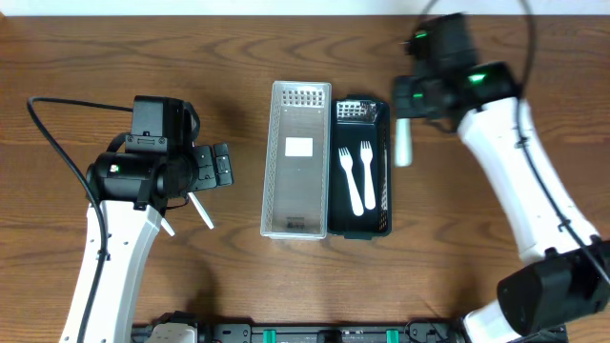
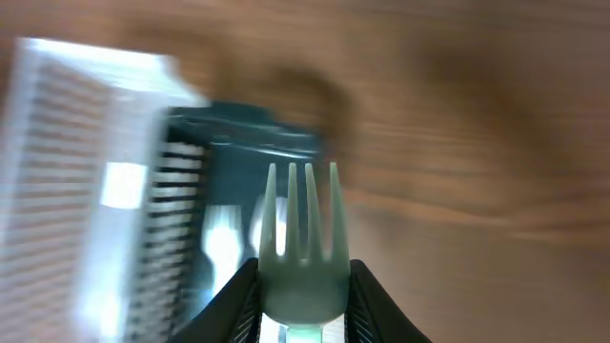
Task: Pack container
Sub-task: 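Carry the third fork into the black basket and release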
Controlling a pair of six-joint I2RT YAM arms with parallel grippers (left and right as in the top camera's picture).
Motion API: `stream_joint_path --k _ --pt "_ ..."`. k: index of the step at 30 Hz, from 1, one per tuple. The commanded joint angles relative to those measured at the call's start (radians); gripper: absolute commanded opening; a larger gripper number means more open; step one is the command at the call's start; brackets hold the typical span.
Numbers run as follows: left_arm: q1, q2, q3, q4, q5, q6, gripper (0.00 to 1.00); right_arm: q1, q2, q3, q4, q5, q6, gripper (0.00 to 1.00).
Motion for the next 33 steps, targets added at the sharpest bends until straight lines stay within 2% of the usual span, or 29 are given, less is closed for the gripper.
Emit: stream_joint_path --k 1,12,16,18,20,25,33 --pt "0.004 0.001 0.007 -0.005 -0.011 0.006 0.98 0.082 0.035 -0.008 0.007 0.072 0.195 0.01" --pt "0.004 0.001 0.007 -0.006 -0.011 0.006 0.98 0.175 0.24 -0.135 0.017 0.095 0.28 0.01" --pt "0.004 0.001 0.007 -0.008 -0.011 0.006 0.98 0.196 0.267 -0.135 0.036 0.095 0.28 0.05" --pt "0.004 0.001 0.007 -0.01 -0.011 0.006 0.98 0.203 0.267 -0.135 0.053 0.095 0.28 0.12" --pt "0.004 0.001 0.007 -0.014 -0.012 0.006 0.98 0.203 0.267 -0.135 0.064 0.095 0.28 0.35" --pt "0.004 0.001 0.007 -0.021 -0.012 0.006 0.98 0.201 0.264 -0.129 0.065 0.095 0.263 0.62" --pt "0.004 0.001 0.007 -0.021 -0.012 0.006 0.98 0.183 0.177 -0.003 0.03 0.113 0.169 0.62"
